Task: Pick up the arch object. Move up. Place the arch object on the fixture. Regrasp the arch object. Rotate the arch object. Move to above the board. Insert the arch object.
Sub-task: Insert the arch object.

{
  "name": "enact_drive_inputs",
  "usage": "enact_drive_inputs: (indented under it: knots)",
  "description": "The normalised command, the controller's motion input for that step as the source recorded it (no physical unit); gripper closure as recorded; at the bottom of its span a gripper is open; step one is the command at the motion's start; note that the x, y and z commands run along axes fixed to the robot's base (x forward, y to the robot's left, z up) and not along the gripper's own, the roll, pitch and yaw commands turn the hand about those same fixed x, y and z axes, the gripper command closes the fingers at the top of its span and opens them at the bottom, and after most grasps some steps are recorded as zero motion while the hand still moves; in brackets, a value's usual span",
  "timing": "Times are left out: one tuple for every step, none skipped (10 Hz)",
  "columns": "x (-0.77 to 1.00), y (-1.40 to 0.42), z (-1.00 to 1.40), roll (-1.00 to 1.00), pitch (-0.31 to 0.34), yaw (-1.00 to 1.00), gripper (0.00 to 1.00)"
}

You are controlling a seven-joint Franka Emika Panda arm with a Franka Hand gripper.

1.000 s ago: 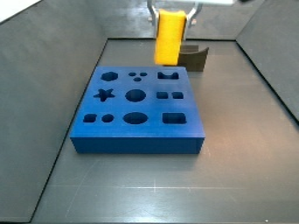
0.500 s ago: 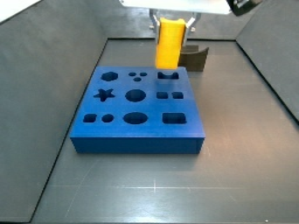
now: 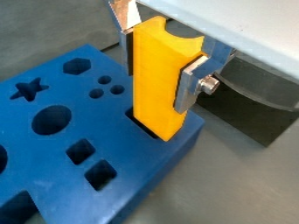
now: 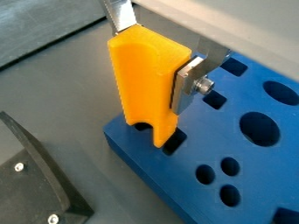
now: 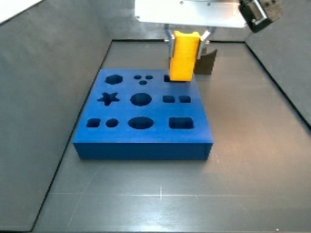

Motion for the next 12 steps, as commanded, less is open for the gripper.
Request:
enact_drive_inputs:
  knots:
    - [0.0,-0.05,-0.31,0.07,0.0,0.0,1.0]
    - [-0.16,-0.06,-0.32,0.07,-0.019,-0.03,1.0]
    - [-0.54,-0.04,-0.2,0.04,-0.034,-0.12,1.0]
    - [-0.19,0.0,0.0,0.0,-0.003,0.0,1.0]
    - [0.0,0.0,-0.09,0.0,0.0,0.0,1.0]
    - [0.0,0.0,-0.4,0.04,-0.01,0.0,1.0]
    - [0.0,-0.11,-0.26,0.01,-0.014,0.0,1.0]
    - [0.17,-0.21,-0.23,0.0,-0.051,0.0,1.0]
    - [0.23,-0.23,-0.22,0.0,-0.09,0.0,1.0]
    - [0.18,-0.18,-0.23,0.0,-0.109,0.0,1.0]
    - [0.06,-0.1,-0.51,0.01,-0.111,-0.04,1.0]
    - [0.0,0.0,-0.89,0.09,-0.107,-0.04,1.0]
